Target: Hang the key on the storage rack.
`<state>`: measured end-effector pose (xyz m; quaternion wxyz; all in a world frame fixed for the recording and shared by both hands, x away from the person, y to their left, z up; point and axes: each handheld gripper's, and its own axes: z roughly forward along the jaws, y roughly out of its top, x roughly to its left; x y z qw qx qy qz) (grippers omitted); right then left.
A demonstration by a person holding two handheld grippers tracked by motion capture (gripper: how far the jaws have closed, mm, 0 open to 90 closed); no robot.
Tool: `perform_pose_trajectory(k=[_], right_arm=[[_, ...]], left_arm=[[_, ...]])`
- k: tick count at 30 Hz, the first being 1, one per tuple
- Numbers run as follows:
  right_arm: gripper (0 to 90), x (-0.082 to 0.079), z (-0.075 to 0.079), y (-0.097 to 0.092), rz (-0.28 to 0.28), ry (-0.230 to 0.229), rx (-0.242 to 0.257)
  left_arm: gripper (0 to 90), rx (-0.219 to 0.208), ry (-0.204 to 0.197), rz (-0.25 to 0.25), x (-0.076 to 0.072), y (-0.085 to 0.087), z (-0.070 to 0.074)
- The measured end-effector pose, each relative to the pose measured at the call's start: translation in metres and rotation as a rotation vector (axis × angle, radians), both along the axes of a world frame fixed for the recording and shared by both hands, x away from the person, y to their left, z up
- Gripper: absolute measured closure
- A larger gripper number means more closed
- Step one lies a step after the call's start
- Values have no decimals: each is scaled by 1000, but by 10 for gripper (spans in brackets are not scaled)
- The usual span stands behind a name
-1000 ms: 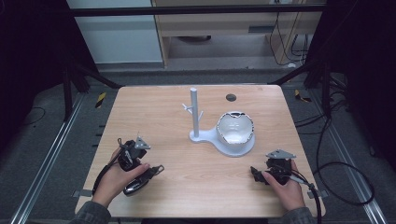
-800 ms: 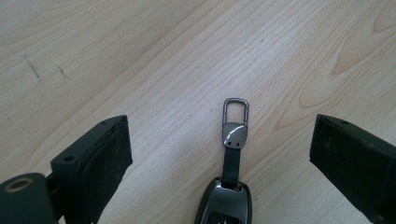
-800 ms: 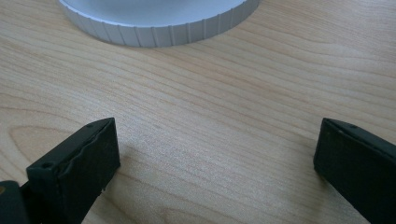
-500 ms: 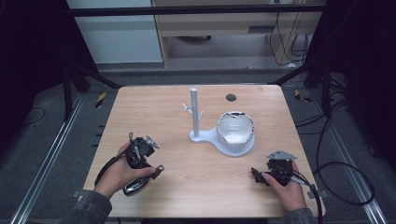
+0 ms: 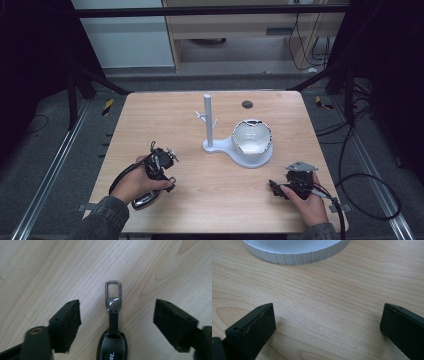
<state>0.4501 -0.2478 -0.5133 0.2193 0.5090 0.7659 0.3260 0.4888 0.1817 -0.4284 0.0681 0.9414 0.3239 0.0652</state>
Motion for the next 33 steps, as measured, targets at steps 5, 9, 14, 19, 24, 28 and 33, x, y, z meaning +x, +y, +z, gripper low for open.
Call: perform_pose_trajectory(k=[5,9,14,19,24,28,33], right_arm=[[5,0,0,0,0,1,1],[5,0,0,0,0,1,1],[5,0,0,0,1,1,1],[5,0,0,0,1,1,1],[5,0,0,0,1,1,1],[5,0,0,0,2,1,2],[5,-1,0,0,5,0,1]], left_arm=[[371,54,59,-6,2,-1,-15],[453,57,74,-15,1,2,-20],[530,52,71,-2,0,6,-21],[604,60,91,-9,1,6,-23],[660,71,111,2,5,10,-28],[692,71,109,-2,5,11,-28],[748,79,112,-7,5,10,-29]])
